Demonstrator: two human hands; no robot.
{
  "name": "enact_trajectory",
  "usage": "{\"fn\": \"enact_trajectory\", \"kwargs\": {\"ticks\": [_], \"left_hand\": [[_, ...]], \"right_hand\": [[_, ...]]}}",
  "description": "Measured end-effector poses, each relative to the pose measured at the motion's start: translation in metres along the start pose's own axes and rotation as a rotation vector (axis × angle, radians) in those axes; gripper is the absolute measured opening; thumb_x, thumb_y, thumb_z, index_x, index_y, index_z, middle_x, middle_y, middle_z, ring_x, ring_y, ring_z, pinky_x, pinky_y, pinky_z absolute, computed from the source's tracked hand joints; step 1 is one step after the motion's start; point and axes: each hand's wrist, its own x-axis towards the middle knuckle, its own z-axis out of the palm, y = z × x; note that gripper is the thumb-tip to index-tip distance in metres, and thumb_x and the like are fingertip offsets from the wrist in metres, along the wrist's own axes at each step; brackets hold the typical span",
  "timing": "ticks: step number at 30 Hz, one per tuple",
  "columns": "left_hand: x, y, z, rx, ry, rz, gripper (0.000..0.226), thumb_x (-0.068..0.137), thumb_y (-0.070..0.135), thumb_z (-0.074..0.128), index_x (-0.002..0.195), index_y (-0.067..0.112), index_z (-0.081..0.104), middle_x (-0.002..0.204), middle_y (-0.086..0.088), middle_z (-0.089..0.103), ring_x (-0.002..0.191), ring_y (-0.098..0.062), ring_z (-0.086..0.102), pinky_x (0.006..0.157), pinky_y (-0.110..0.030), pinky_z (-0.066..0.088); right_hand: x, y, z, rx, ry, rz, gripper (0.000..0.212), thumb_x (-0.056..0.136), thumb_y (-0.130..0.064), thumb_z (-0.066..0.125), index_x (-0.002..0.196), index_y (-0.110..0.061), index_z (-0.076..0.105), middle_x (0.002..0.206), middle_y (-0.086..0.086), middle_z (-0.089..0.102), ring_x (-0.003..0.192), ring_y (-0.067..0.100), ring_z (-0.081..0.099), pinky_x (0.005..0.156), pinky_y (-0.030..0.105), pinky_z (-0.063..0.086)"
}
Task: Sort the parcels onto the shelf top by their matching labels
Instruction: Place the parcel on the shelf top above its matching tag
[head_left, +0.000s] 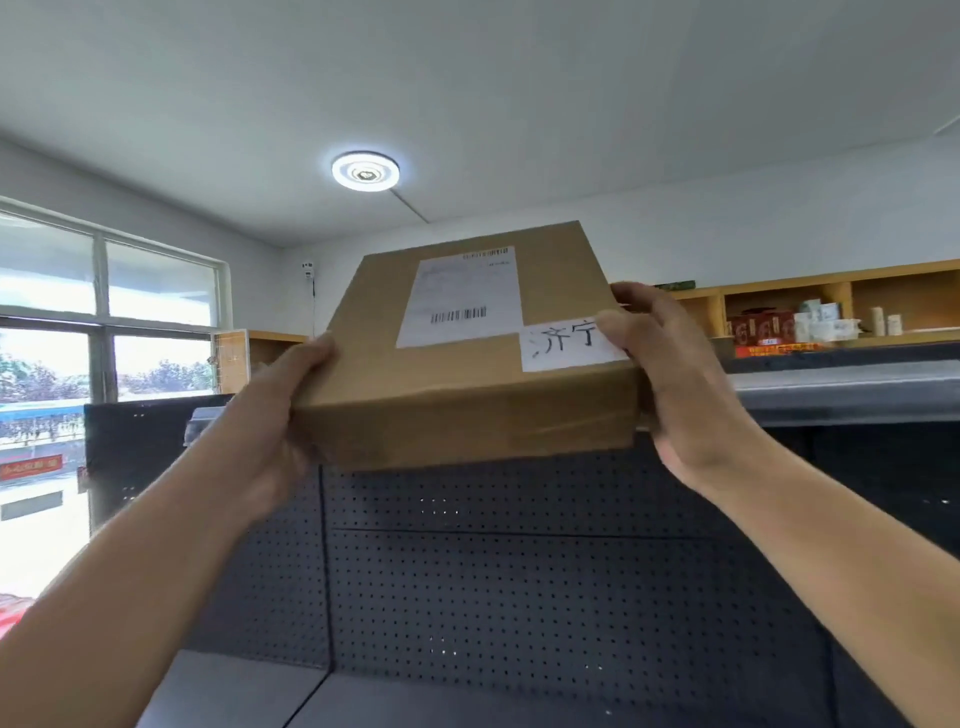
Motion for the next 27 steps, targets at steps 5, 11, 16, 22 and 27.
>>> {"fn": "enact_trajectory", "kwargs": {"ticks": [5,11,16,22,27], "left_hand": [[0.082,0.013,0.032,-0.104,-0.130,-0.052,0.030,0.087,0.026,0.055,0.112,0.011,0.062,0.105,-0.012,0.061,0.097,-0.029,0.065,0.091,-0.048,0.058],[0.139,-0.003,0.056,0.195,-0.196,-0.123,0.019,0.092,0.031,0.066,0.103,0.016,0.061,0.091,-0.011,0.060,0.088,-0.028,0.064,0.114,-0.055,0.045],[0.167,-0.012,0.066,0.281,-0.207,-0.147,0.020,0.098,0.033,0.064,0.086,0.019,0.056,0.081,-0.007,0.057,0.074,-0.025,0.063,0.092,-0.049,0.055],[0.181,-0.030,0.078,0.407,-0.175,-0.140,0.020,0.102,0.035,0.060,0.090,0.019,0.055,0.085,-0.007,0.055,0.074,-0.023,0.057,0.069,-0.036,0.047],[0.186,-0.029,0.073,0.409,-0.186,-0.143,0.025,0.098,0.034,0.070,0.106,0.013,0.060,0.102,-0.011,0.059,0.088,-0.026,0.062,0.080,-0.041,0.057]], "right_hand": [[0.086,0.000,0.011,-0.299,-0.043,0.093,0.042,0.102,-0.044,0.056,0.137,-0.021,0.053,0.113,0.005,0.062,0.106,0.028,0.064,0.081,0.037,0.057],[0.138,0.028,-0.004,-0.407,-0.046,0.350,0.049,0.099,-0.051,0.054,0.120,-0.007,0.060,0.099,0.010,0.062,0.083,0.022,0.061,0.066,0.032,0.047],[0.152,0.044,-0.018,-0.562,-0.039,0.352,0.066,0.098,-0.060,0.050,0.133,-0.005,0.057,0.109,0.010,0.063,0.097,0.027,0.063,0.069,0.034,0.046],[0.155,0.056,-0.027,-0.666,-0.054,0.386,0.086,0.097,-0.068,0.048,0.150,0.000,0.049,0.144,0.019,0.061,0.127,0.037,0.061,0.108,0.051,0.052],[0.156,0.062,-0.031,-0.702,-0.067,0.343,0.090,0.097,-0.074,0.046,0.148,0.000,0.054,0.147,0.019,0.061,0.130,0.036,0.060,0.099,0.041,0.049]]}}
